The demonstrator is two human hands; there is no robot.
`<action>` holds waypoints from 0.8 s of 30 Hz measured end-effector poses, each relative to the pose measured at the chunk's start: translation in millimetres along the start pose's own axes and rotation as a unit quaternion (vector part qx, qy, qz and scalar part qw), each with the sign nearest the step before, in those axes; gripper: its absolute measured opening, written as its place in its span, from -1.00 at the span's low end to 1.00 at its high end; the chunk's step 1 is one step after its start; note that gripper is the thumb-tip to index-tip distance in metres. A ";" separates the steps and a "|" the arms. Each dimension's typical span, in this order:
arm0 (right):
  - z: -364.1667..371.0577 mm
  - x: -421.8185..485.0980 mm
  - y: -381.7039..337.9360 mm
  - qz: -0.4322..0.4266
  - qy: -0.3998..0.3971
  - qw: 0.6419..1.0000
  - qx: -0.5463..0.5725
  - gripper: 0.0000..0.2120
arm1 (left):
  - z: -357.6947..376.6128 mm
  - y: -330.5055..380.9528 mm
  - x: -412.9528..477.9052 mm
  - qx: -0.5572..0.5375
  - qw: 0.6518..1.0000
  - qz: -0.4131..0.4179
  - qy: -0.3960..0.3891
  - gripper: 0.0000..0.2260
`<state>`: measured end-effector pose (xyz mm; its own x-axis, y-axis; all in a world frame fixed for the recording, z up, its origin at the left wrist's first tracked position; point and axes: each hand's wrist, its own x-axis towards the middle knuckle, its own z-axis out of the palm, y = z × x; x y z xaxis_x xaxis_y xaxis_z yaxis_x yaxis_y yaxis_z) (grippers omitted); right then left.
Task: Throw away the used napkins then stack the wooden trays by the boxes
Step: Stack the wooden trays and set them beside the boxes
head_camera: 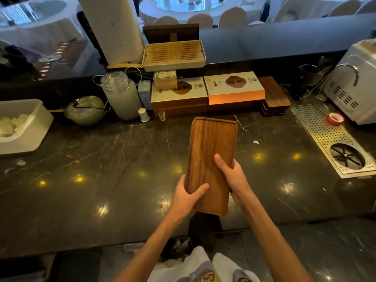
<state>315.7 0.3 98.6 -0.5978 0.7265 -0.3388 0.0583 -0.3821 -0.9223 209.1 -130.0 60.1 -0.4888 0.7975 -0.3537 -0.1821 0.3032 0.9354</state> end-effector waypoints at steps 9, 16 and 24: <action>-3.1 38.3 -63.8 -0.090 0.021 0.992 -0.086 -0.32 | 21.2 22.8 -31.2 0.006 0.997 0.000 0.071 -0.23; -1.3 -63.6 36.9 -0.026 0.027 0.997 -0.071 -0.34 | 27.9 14.7 -49.6 -0.017 0.993 0.002 0.115 -0.17; -47.8 -149.7 66.1 0.009 0.044 0.998 -0.041 -0.42 | 74.2 -14.4 -98.8 -0.002 0.997 -0.022 0.075 -0.25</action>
<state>447.2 -106.4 79.4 -0.5245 0.7684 -0.3667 0.1357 -0.3497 -0.9270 323.4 -174.5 81.3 -0.6016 0.6966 -0.3910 -0.2103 0.3341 0.9188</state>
